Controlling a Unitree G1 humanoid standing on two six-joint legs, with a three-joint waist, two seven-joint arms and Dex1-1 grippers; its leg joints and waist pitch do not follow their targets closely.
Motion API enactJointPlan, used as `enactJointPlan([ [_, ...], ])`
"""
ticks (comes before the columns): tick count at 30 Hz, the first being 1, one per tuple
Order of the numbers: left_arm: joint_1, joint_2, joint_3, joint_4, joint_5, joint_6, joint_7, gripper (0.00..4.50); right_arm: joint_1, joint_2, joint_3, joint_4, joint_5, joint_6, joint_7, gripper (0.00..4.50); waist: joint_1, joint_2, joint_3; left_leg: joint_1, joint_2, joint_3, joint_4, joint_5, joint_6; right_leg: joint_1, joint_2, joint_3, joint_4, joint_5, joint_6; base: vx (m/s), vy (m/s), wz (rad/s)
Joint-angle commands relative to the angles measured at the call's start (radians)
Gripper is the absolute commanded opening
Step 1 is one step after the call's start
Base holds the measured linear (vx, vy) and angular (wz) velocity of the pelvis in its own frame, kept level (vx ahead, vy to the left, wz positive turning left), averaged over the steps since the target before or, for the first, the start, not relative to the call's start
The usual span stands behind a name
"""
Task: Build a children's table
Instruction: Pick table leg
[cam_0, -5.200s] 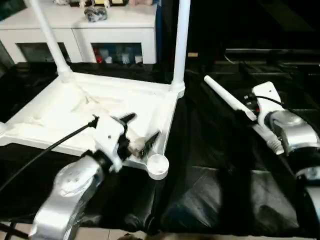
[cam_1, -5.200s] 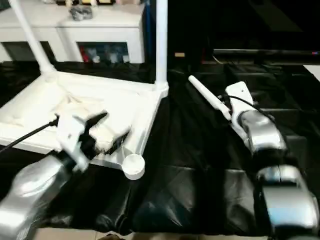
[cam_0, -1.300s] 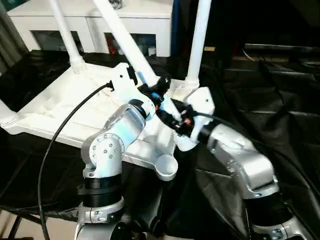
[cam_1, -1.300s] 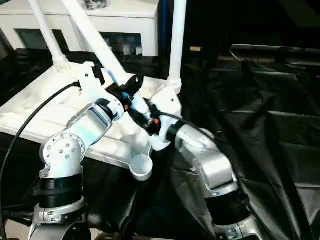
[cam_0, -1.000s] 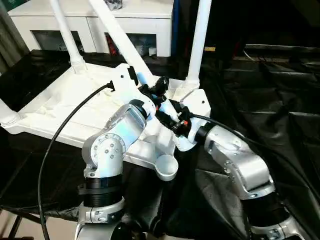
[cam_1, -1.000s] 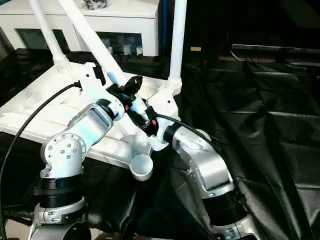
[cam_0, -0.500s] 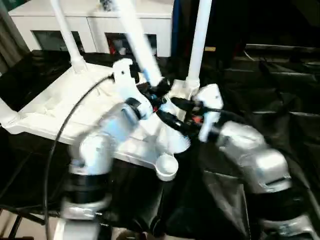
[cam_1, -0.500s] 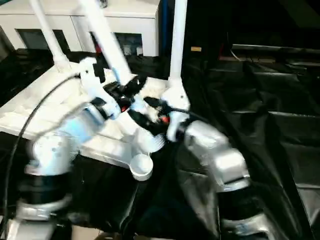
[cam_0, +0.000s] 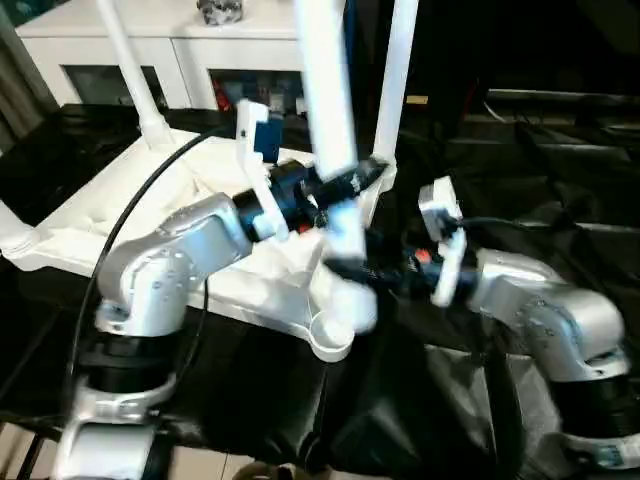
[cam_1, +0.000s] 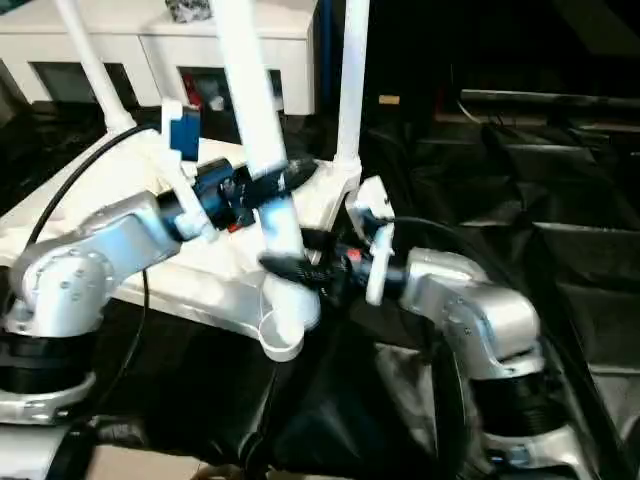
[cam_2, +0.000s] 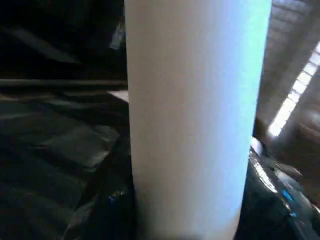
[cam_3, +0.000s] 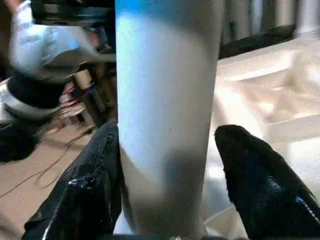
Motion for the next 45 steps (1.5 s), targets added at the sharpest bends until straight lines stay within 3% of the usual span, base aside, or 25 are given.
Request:
enactJointPlan([
  [1, -0.025, 0.01, -0.013, -0.022, -0.016, 0.006, -0.041, 1.88, -0.003, -0.007, 0.006, -0.02, 0.013, 0.024, 0.014, 2.76, 0.0, -0.002, -0.068, 0.026, 0.071, -0.037, -0.086, -0.112, 0.008, 0.049, -0.058, 0.04, -0.063, -0.075, -0.269, 0.0, 0.0, 0.0],
  [6, -0.035, 0.017, -0.016, -0.008, -0.02, 0.0, -0.077, 1.88, 0.0, -0.019, 0.025, -0.023, 0.003, 0.05, -0.005, 2.3, -0.002, 0.0, -0.068, 0.029, 0.071, -0.038, -0.09, -0.156, -0.028, 0.049, -0.059, 0.042, -0.067, -0.126, -0.257, 0.0, 0.0, 0.0],
  [11, -0.038, 0.021, -0.02, 0.01, -0.006, -0.018, -0.102, 1.88, 0.002, -0.017, 0.031, -0.032, 0.001, 0.049, -0.016, 1.91, -0.002, 0.0, -0.068, 0.028, 0.07, -0.038, -0.091, -0.152, -0.032, 0.049, -0.057, 0.042, -0.067, -0.115, -0.253, 0.0, 0.0, 0.0],
  [15, -0.04, 0.02, -0.02, 0.019, 0.01, -0.026, -0.099, 1.88, 0.004, -0.004, 0.03, -0.032, -0.003, 0.039, -0.026, 1.87, -0.001, 0.001, -0.07, 0.028, 0.071, -0.039, -0.09, -0.144, -0.031, 0.05, -0.058, 0.041, -0.064, -0.095, -0.259, 0.0, 0.0, 0.0],
  [17, -0.041, 0.02, -0.021, 0.026, 0.027, -0.032, -0.087, 2.44, 0.002, 0.015, 0.017, -0.026, 0.003, 0.026, -0.037, 1.87, -0.002, -0.002, -0.07, 0.027, 0.071, -0.038, -0.09, -0.144, -0.027, 0.049, -0.058, 0.042, -0.065, -0.091, -0.262, 0.0, 0.0, 0.0],
  [20, -0.04, 0.012, -0.007, 0.032, 0.005, -0.006, -0.079, 2.64, -0.002, 0.039, 0.0, -0.019, 0.008, 0.016, -0.063, 1.87, -0.001, -0.001, -0.07, 0.029, 0.071, -0.038, -0.09, -0.147, -0.031, 0.049, -0.06, 0.042, -0.066, -0.109, -0.263, 0.0, 0.0, 0.0],
  [21, -0.038, 0.012, -0.005, 0.029, 0.012, -0.016, -0.075, 2.93, -0.002, 0.045, -0.002, -0.019, 0.002, 0.006, -0.073, 1.87, -0.002, -0.001, -0.069, 0.028, 0.072, -0.039, -0.092, -0.151, -0.034, 0.049, -0.059, 0.041, -0.066, -0.113, -0.26, 0.0, 0.0, 0.0],
  [27, -0.021, -0.017, 0.002, 0.015, 0.122, -0.1, 0.063, 3.28, -0.021, 0.104, -0.016, 0.001, -0.074, -0.041, -0.225, 1.86, -0.005, -0.002, -0.067, 0.028, 0.072, -0.039, -0.095, -0.161, -0.053, 0.048, -0.06, 0.043, -0.07, -0.132, -0.235, 0.0, 0.0, 0.0],
  [28, -0.012, -0.055, 0.018, 0.009, 0.154, -0.128, 0.149, 3.32, -0.025, 0.125, -0.021, 0.0, -0.094, -0.053, -0.269, 1.86, -0.004, -0.002, -0.068, 0.026, 0.073, -0.04, -0.095, -0.163, -0.057, 0.048, -0.06, 0.044, -0.069, -0.135, -0.23, 0.0, 0.0, 0.0],
  [29, -0.003, -0.091, 0.028, 0.0, 0.199, -0.137, 0.259, 3.32, -0.026, 0.144, -0.025, -0.008, -0.108, -0.057, -0.308, 1.86, -0.008, -0.004, -0.067, 0.024, 0.076, -0.04, -0.096, -0.162, -0.059, 0.049, -0.06, 0.045, -0.069, -0.121, -0.233, 0.0, 0.0, 0.0],
  [31, 0.008, -0.115, 0.018, -0.013, 0.253, -0.137, 0.351, 3.32, -0.026, 0.159, -0.029, -0.016, -0.116, -0.058, -0.339, 1.86, -0.005, -0.005, -0.068, 0.023, 0.073, -0.042, -0.093, -0.152, -0.051, 0.052, -0.061, 0.044, -0.071, -0.117, -0.224, 0.0, 0.0, 0.0],
  [36, 0.024, -0.184, 0.043, -0.034, 0.282, -0.136, 0.486, 3.14, -0.025, 0.174, -0.037, -0.029, -0.107, -0.053, -0.365, 1.86, -0.004, -0.004, -0.068, 0.022, 0.072, -0.041, -0.092, -0.146, -0.038, 0.05, -0.058, 0.043, -0.072, -0.103, -0.22, 0.0, 0.0, 0.0],
  [40, 0.024, -0.207, 0.056, -0.03, 0.29, -0.149, 0.519, 2.75, -0.024, 0.171, -0.035, -0.036, -0.104, -0.046, -0.364, 1.86, -0.002, -0.008, -0.066, 0.021, 0.071, -0.042, -0.093, -0.154, -0.03, 0.05, -0.057, 0.042, -0.077, -0.137, -0.21, 0.0, 0.0, 0.0],
  [44, 0.022, -0.21, 0.059, -0.031, 0.281, -0.137, 0.518, 2.44, -0.026, 0.162, -0.03, -0.041, -0.1, -0.034, -0.354, 1.86, -0.003, -0.007, -0.066, 0.023, 0.07, -0.042, -0.093, -0.161, -0.032, 0.047, -0.057, 0.043, -0.079, -0.157, -0.201, 0.0, 0.0, 0.0],
  [45, 0.022, -0.21, 0.056, -0.033, 0.278, -0.132, 0.518, 2.33, -0.028, 0.158, -0.03, -0.045, -0.095, -0.028, -0.35, 1.86, -0.002, -0.002, -0.066, 0.022, 0.07, -0.043, -0.094, -0.158, -0.034, 0.047, -0.057, 0.042, -0.078, -0.149, -0.201, 0.0, 0.0, 0.0],
])
